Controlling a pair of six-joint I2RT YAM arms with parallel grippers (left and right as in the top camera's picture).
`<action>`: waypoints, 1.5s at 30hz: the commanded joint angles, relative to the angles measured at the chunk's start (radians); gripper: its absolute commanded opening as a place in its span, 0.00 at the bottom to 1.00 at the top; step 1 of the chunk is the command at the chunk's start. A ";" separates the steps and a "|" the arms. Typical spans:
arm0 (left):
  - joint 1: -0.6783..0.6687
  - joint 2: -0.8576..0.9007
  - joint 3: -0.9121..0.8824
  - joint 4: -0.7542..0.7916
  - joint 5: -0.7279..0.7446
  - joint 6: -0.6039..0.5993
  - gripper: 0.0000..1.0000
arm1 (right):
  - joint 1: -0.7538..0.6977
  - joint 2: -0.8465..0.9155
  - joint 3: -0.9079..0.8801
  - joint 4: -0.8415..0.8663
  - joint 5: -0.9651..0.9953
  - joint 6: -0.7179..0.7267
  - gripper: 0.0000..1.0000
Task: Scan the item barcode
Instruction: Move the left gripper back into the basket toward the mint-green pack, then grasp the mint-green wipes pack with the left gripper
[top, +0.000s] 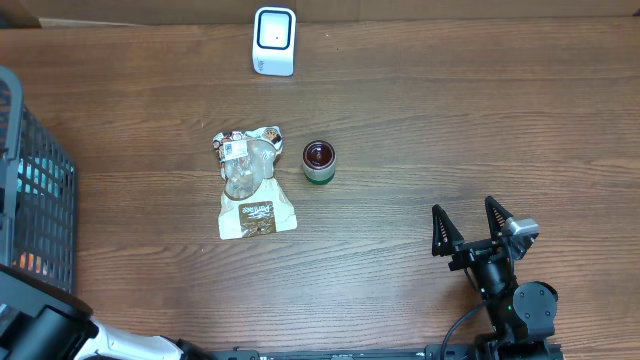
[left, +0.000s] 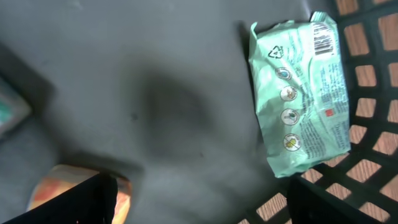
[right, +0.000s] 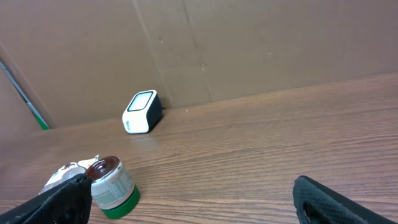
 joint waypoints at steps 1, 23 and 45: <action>0.004 0.025 -0.009 0.007 0.034 0.030 0.88 | 0.006 -0.012 -0.011 0.004 0.012 -0.004 1.00; -0.003 0.138 -0.011 0.155 0.170 0.040 0.80 | 0.006 -0.012 -0.011 0.004 0.012 -0.004 1.00; -0.084 0.211 -0.009 0.304 0.168 0.064 0.78 | 0.006 -0.012 -0.011 0.004 0.013 -0.004 1.00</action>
